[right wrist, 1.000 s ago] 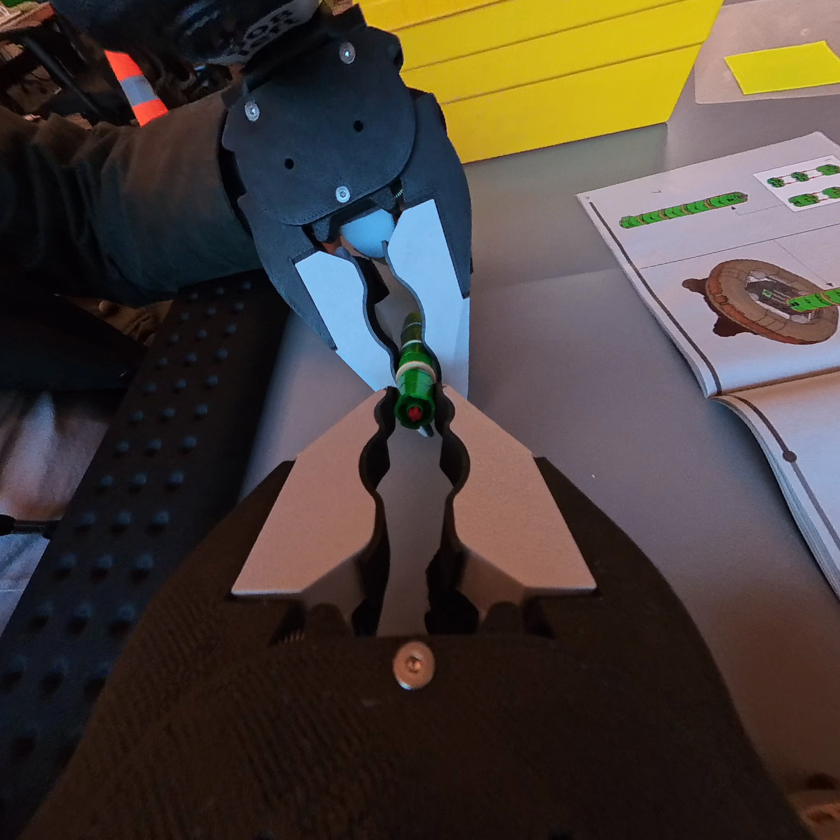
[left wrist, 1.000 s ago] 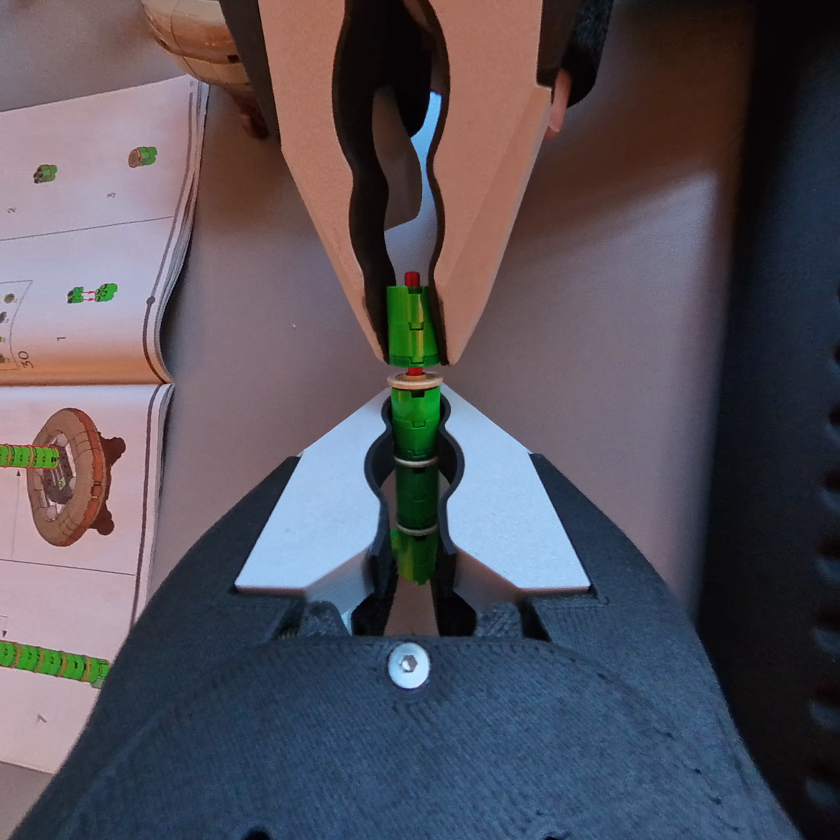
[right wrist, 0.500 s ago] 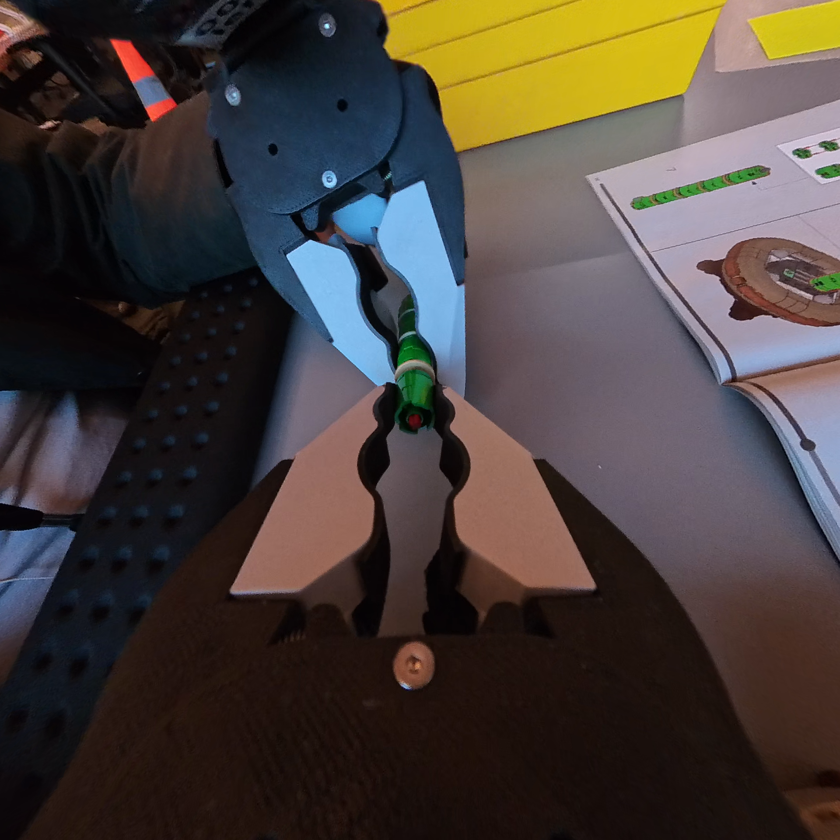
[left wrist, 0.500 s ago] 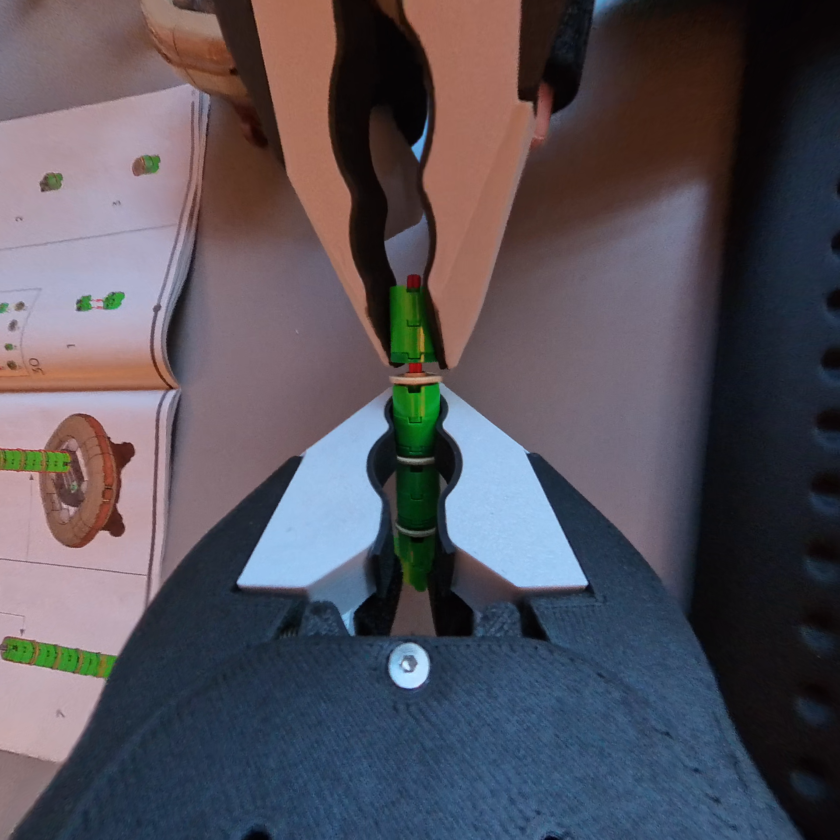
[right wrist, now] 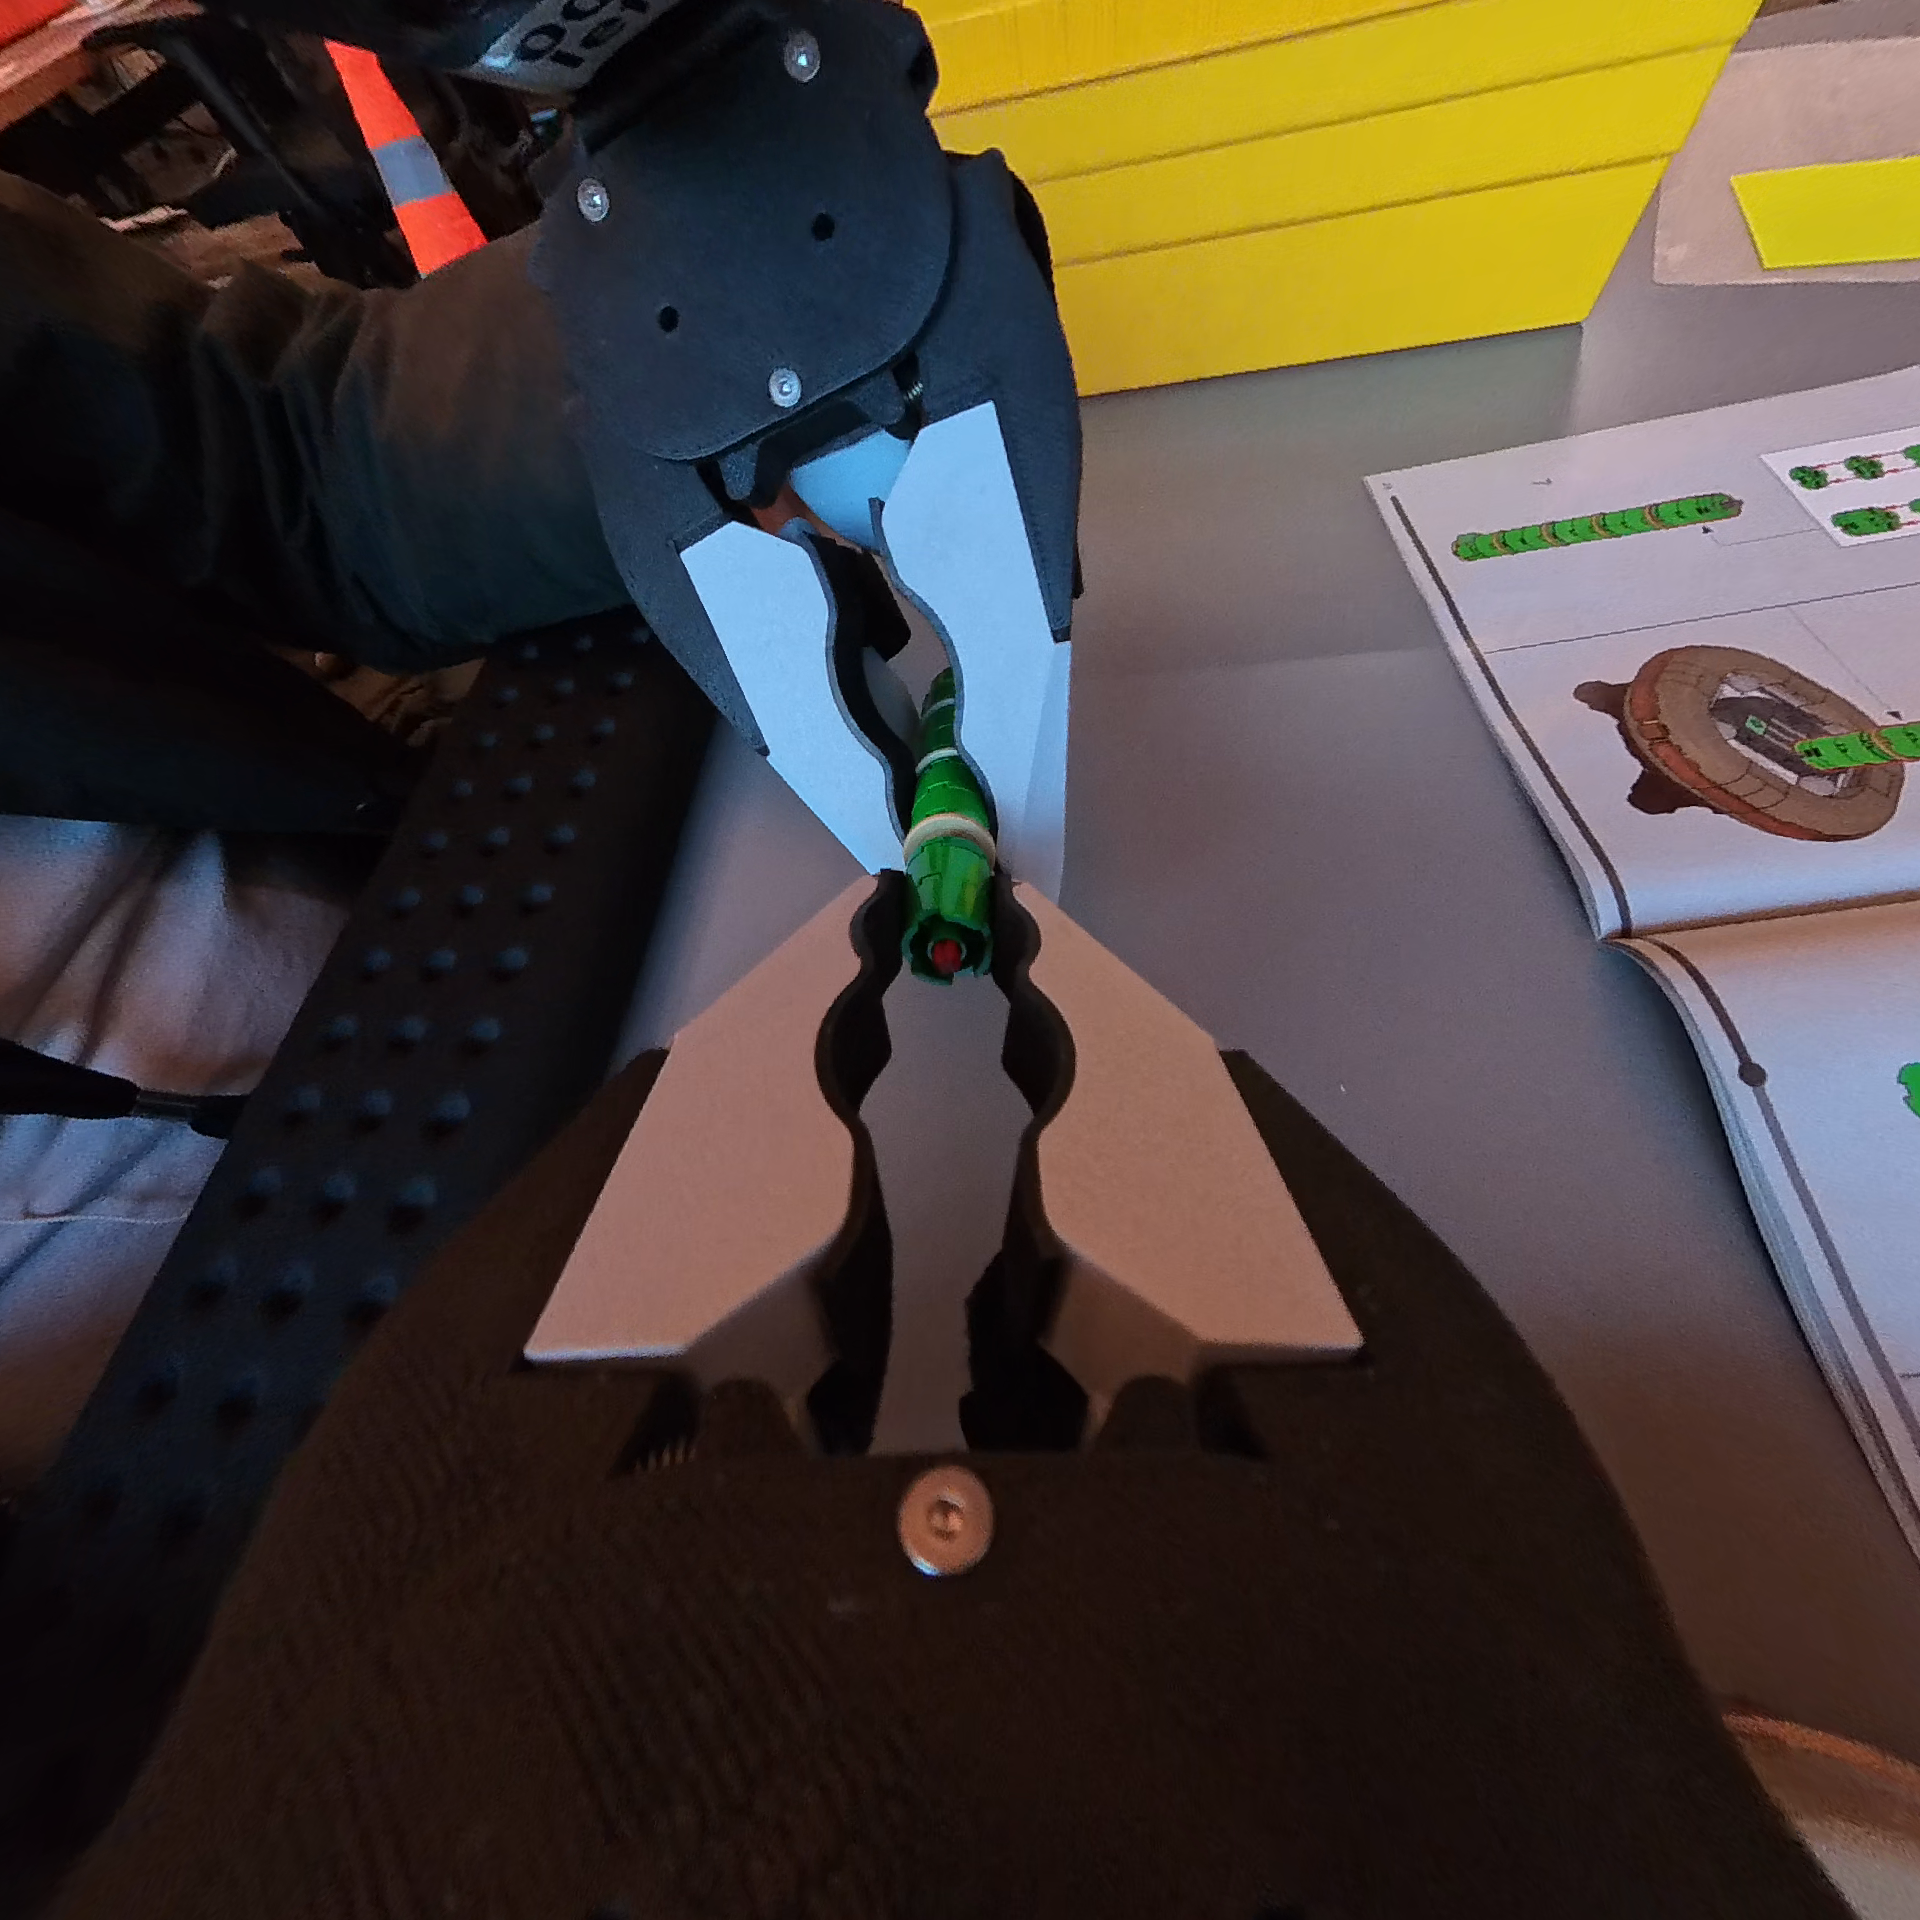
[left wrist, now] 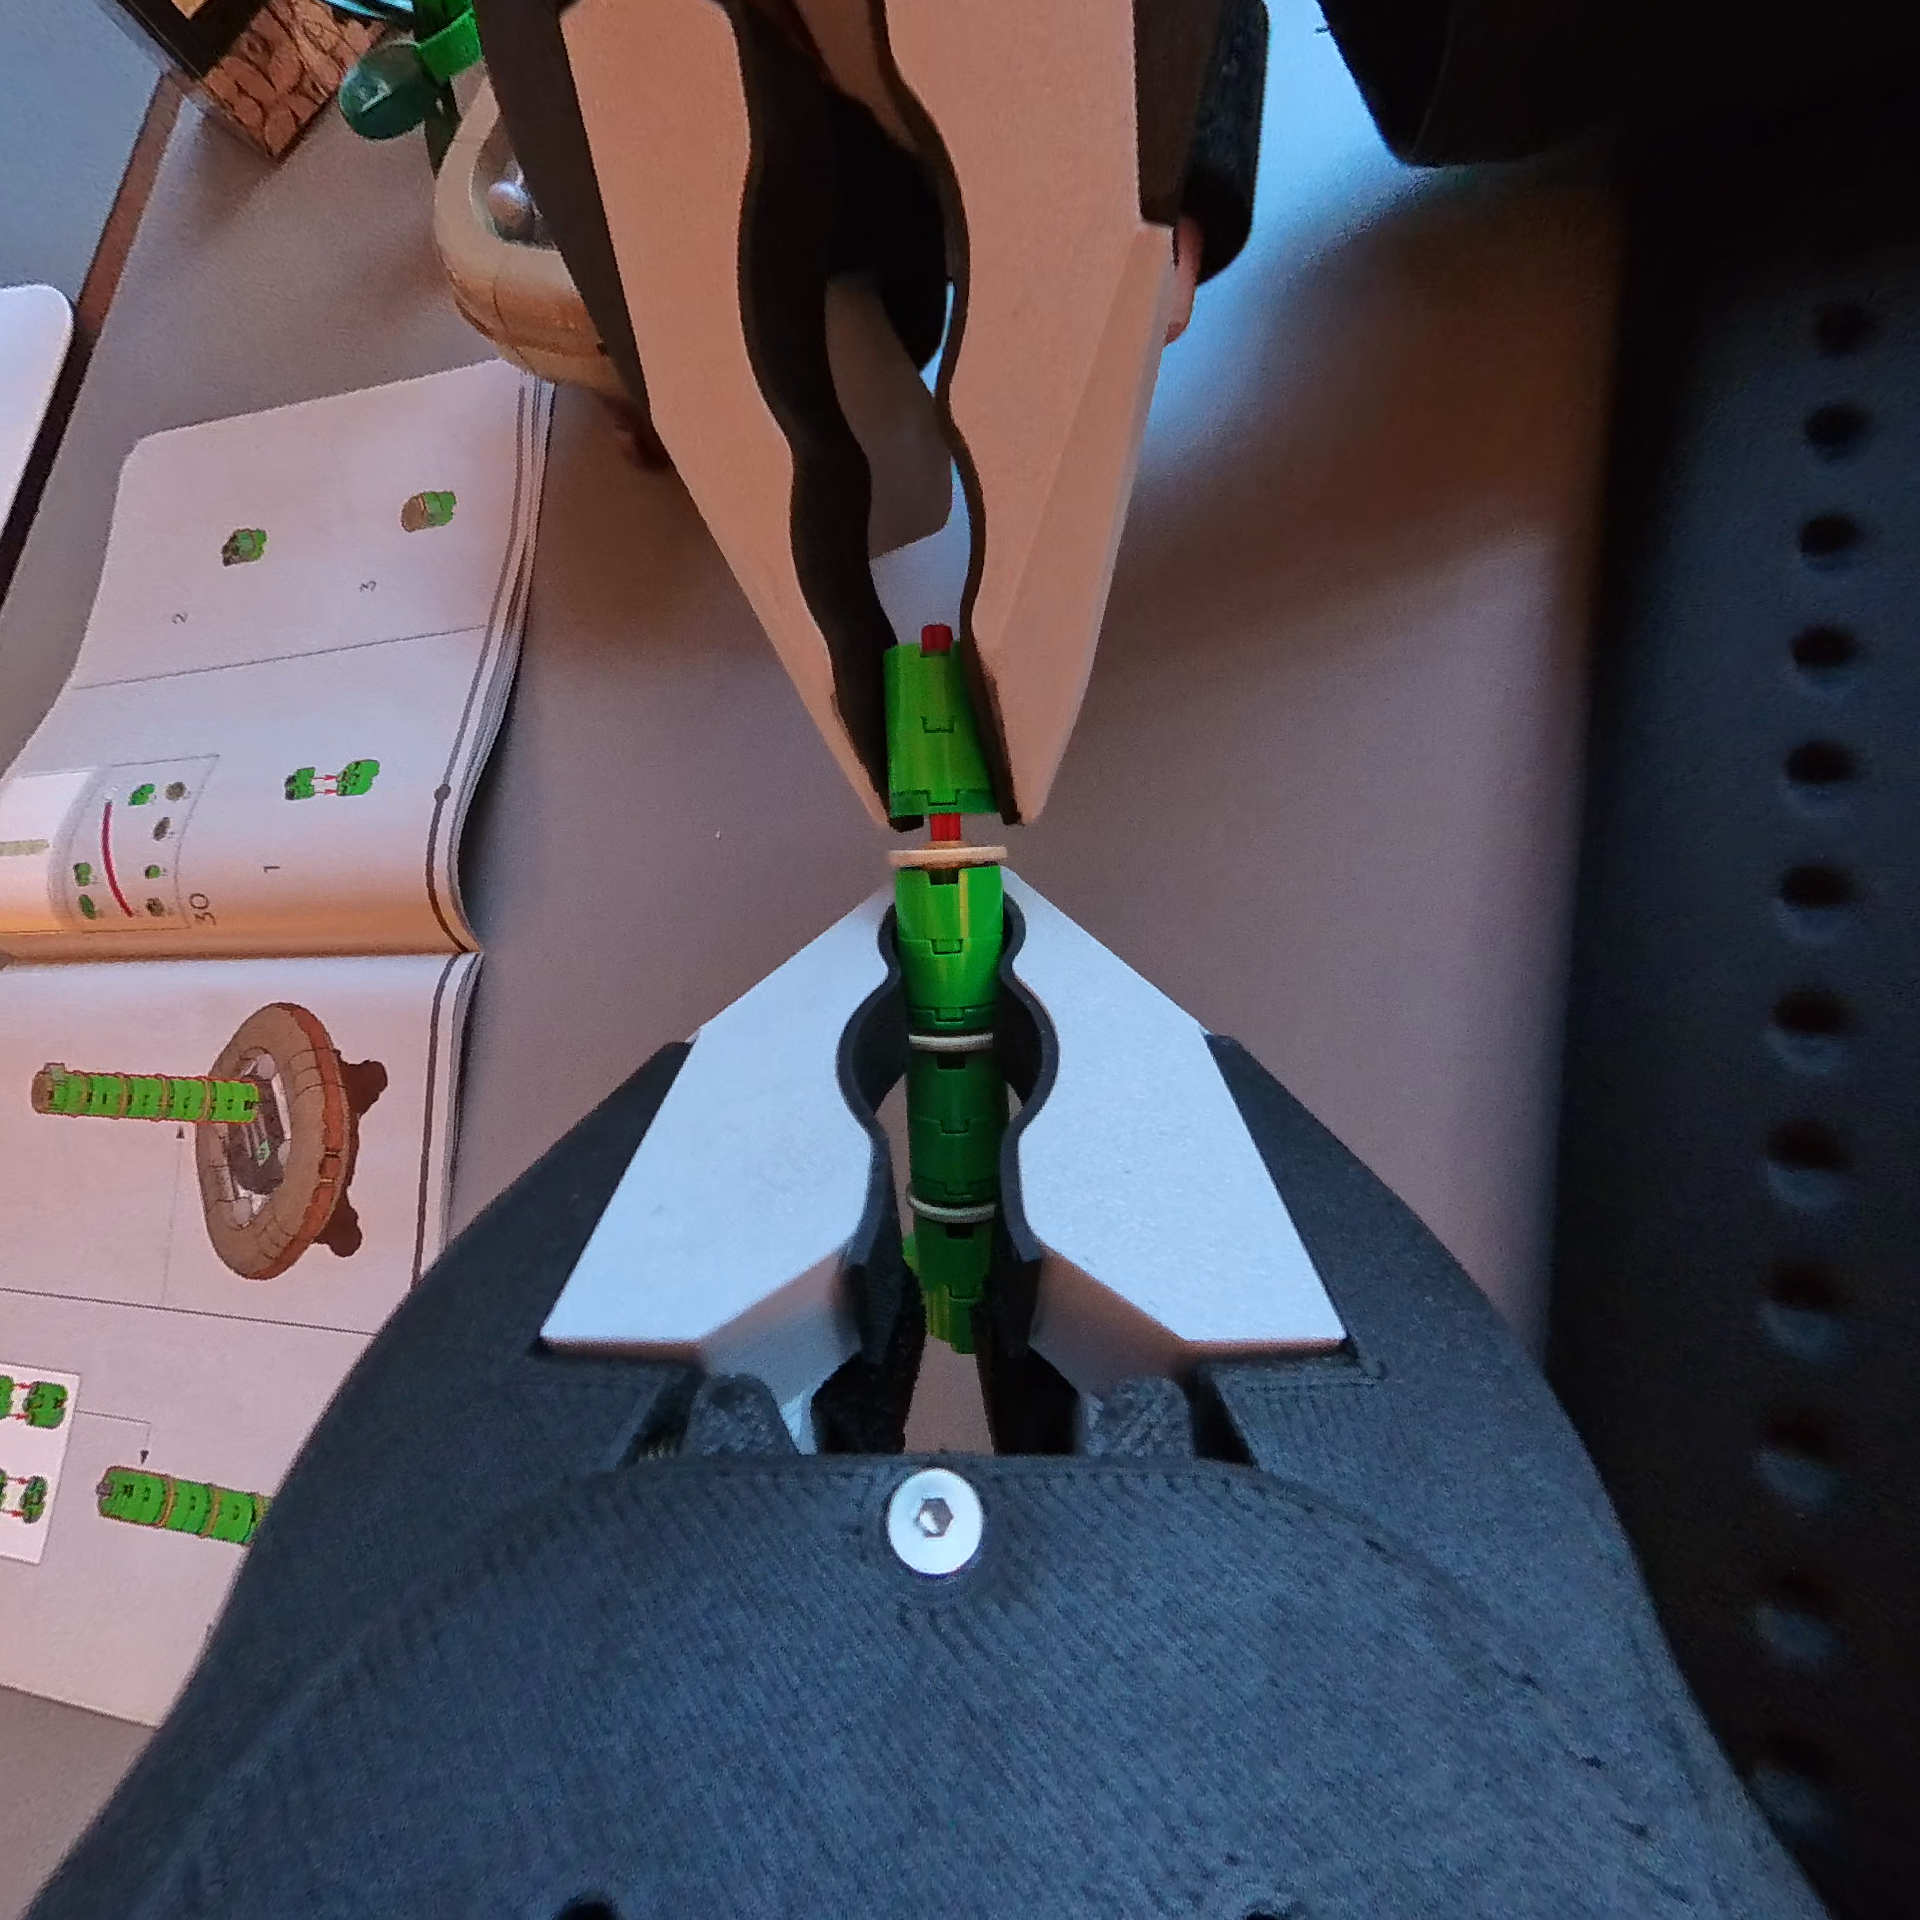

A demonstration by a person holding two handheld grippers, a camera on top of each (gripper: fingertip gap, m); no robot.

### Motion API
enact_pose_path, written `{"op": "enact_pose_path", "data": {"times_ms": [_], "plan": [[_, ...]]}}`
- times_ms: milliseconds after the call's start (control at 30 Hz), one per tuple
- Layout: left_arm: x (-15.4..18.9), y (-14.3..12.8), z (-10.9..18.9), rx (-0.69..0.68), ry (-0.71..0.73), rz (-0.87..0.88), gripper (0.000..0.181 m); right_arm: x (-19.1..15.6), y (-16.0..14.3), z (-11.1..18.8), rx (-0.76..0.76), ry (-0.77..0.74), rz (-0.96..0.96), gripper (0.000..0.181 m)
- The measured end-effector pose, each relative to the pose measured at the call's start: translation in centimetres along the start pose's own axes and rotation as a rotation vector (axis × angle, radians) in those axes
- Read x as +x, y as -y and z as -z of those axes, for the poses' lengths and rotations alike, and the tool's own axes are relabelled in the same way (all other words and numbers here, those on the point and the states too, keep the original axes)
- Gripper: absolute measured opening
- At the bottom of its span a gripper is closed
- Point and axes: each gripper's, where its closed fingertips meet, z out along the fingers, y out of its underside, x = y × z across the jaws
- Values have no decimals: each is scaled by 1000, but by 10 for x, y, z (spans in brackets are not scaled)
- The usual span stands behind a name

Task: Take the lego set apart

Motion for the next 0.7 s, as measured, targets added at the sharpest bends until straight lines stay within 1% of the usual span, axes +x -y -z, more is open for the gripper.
{"op": "enact_pose_path", "data": {"times_ms": [333,367,400,433,467,500,533,567,600,700], "plan": [[1,6,2,22,-16,11,9,-2,1,6,-9,-10,22,16],[-1,2,2,-4,-6,8,8,-1,-1,8,-21,-21,22,17],[-22,-35,6,-185,113,-14,8,18,-12,25,-68,-131,21,17],[-51,-81,21,-358,264,-47,8,35,-14,58,-1,-229,-3,16],[-58,-99,32,-335,274,-1,9,35,3,95,201,-209,-77,16],[-48,-84,39,-158,173,103,8,24,25,131,392,-144,-118,16],[-47,-60,51,12,138,192,8,16,37,154,477,-158,-75,16],[-50,-43,62,124,137,219,8,14,41,160,485,-214,-17,16],[-50,-34,67,174,134,210,8,11,42,154,454,-226,11,16],[-45,-34,61,123,144,145,8,10,33,113,324,-169,17,16]]}}
